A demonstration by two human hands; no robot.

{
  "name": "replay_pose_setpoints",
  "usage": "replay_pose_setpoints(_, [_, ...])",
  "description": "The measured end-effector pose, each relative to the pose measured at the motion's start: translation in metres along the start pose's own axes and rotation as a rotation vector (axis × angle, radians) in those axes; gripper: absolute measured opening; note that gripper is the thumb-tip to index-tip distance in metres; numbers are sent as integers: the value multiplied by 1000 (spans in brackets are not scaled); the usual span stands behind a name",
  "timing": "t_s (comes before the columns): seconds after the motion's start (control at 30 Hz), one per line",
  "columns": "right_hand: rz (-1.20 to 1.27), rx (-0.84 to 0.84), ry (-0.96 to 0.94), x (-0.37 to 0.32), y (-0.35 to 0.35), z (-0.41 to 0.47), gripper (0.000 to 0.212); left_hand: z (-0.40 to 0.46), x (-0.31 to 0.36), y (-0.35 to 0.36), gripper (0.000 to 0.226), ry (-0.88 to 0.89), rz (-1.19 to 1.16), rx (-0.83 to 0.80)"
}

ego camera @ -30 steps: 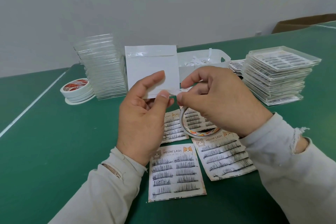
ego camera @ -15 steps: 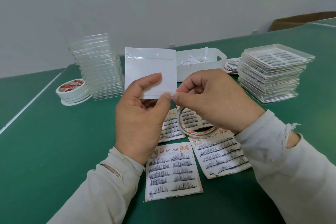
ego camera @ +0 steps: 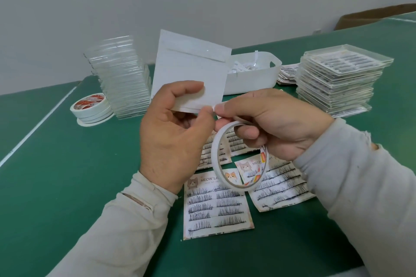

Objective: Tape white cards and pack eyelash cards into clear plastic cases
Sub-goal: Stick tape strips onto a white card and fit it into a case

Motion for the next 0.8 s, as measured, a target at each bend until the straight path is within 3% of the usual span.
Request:
replay_pose_setpoints(0.1, [163,-121,-93,-16,1,-6,18,5,-10,-11,40,-62,6,36])
replay_pose_setpoints(0.23, [132,53,-169,-19,-23,-1,12,6,-23,-20,32,-137,37,48])
replay_pose_setpoints(0.43, [134,195,-238,-16,-39,8,26,1,-41,-15,17,-266,68,-2])
replay_pose_setpoints(0.6, [154,180,-294,-19,-31,7,27,-1,-34,-1,6,-175,180,-146])
replay_pose_setpoints(0.8, [317,28,-251,-14,-5,10,32,1,-28,-7,9,-124,89,-104])
Point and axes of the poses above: each hand's wrist, its own z-axis towards the middle knuckle, its own y-axis out of the palm, x = y × z, the point moved 10 cm from there along z, towards the middle knuckle, and after that the axes turned 14 degrees about -z, right-handed, at the moved point
